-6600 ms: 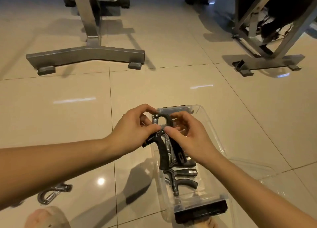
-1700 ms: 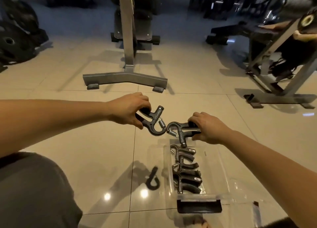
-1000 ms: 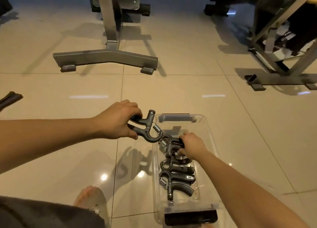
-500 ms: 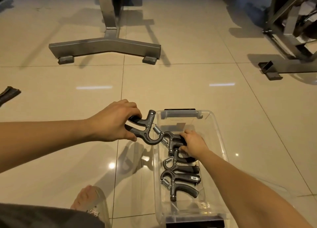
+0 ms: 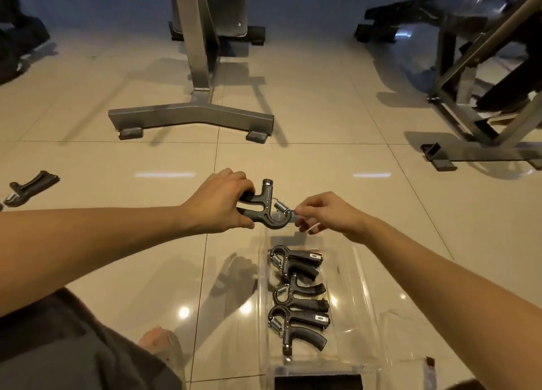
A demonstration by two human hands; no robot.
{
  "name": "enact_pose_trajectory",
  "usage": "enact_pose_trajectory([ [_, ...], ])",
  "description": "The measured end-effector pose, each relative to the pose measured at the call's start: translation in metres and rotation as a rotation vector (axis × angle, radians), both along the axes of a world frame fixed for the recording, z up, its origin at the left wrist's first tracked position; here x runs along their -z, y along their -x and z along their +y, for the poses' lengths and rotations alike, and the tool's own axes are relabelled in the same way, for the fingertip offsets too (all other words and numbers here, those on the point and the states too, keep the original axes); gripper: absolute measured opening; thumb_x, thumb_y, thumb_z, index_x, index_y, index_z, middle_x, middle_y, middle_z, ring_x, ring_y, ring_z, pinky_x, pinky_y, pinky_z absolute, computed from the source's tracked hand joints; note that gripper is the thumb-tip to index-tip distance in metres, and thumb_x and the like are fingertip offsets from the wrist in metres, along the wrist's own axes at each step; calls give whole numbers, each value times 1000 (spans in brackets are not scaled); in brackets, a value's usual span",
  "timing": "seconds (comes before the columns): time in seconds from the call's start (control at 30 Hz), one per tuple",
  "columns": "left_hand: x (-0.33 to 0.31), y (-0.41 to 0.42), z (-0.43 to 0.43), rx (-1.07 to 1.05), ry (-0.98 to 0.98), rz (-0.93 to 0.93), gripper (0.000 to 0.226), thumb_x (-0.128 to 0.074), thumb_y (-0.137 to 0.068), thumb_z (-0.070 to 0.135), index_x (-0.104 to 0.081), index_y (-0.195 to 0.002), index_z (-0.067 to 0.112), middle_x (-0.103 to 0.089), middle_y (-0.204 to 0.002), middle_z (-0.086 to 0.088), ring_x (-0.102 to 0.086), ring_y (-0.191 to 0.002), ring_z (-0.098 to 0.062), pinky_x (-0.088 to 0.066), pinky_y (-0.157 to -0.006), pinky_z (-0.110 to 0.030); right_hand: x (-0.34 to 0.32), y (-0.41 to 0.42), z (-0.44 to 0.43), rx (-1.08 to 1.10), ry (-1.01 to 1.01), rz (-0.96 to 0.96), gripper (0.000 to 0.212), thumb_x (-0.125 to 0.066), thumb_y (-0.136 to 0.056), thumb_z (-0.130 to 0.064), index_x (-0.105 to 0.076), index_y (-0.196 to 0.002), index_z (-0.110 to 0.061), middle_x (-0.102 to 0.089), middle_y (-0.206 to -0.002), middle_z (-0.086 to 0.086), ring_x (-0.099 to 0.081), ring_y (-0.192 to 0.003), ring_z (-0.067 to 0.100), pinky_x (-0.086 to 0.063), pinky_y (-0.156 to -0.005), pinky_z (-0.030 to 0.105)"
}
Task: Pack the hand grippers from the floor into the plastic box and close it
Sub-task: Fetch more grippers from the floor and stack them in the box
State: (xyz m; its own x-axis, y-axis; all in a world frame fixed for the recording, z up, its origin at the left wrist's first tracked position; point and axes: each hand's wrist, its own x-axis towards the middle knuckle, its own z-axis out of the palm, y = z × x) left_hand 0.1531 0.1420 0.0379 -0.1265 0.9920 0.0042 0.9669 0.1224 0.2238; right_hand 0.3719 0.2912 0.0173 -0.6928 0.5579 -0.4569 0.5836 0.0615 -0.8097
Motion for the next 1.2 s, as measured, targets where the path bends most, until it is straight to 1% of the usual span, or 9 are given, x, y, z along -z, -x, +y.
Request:
enact_pose_trajectory([
  [0.13,-26,-27,1,-163,-170,-128,58,-82,-65,62,-64,-105,24,-57,-94,8,-49,-88,-16,-48,-80,-38,-57,-1,-32,236,97,180,21,-66,-97,-18,-66,-108,1,-73,-90,17,-71,-68,18,-55,-54,25],
  [0.27,-34,-52,-4,-216,-202,-251,60,-80,-61,70,-62,-98,26,-57,-90,11,-53,-86,-13,-50,-75,-34,-58,-7,-46,493,95,351,13,-66,-96,-10,-67,-104,1,-71,-90,17,-70,-66,20,-62,-68,38],
  [0.37,-37,-48,-8,-230,-213,-334,61,-76,-67,71,-63,-107,27,-62,-99,13,-59,-90,-7,-53,-76,-30,-55,-14,-44,442,0,301,8,-62,-97,-6,-69,-100,-3,-67,-86,19,-65,-71,27,-61,-69,40],
  [0.53,-39,-37,-13,14,-68,-339,67,-78,-83,39,-49,-142,33,-57,-131,13,-55,-113,-3,-47,-99,-30,-53,-19,-37,226,-106,206,16,-60,-100,-10,-72,-110,-8,-71,-87,11,-70,-79,23,-60,-69,32],
  [0.73,-32,-44,-13,67,-153,-227,28,-72,-89,33,-69,-116,25,-67,-101,13,-60,-92,-6,-53,-86,-34,-54,-8,-36,247,-72,245,22,-54,-103,-14,-71,-115,-8,-64,-82,7,-62,-68,13,-50,-54,19],
  [0.87,-29,-42,-8,-38,-302,-188,24,-71,-90,32,-73,-113,22,-63,-91,11,-57,-83,-8,-49,-77,-28,-41,-5,-38,358,-115,190,49,-65,-95,-41,-58,-133,-12,-69,-105,7,-70,-90,21,-61,-84,45],
  [0.93,-28,-39,-4,-118,-327,-168,24,-71,-89,33,-74,-110,21,-61,-86,10,-55,-78,-10,-45,-73,-28,-41,-6,-50,280,-228,94,72,-71,-83,-58,-48,-140,-19,-64,-114,1,-67,-99,17,-58,-89,44],
  [1.03,-26,-38,2,-230,-330,-215,20,-72,-87,35,-77,-100,21,-66,-80,9,-58,-74,-11,-47,-68,-29,-42,-1,-67,180,-333,24,87,-77,-75,-61,-43,-144,-21,-60,-122,-1,-65,-103,17,-56,-91,40],
  [1.2,-23,-44,2,-176,-329,-212,16,-71,-89,38,-75,-97,24,-66,-78,12,-58,-70,-9,-46,-64,-27,-43,4,-61,189,-360,-5,55,-79,-77,-30,-58,-125,-15,-68,-105,2,-73,-77,16,-61,-79,44],
])
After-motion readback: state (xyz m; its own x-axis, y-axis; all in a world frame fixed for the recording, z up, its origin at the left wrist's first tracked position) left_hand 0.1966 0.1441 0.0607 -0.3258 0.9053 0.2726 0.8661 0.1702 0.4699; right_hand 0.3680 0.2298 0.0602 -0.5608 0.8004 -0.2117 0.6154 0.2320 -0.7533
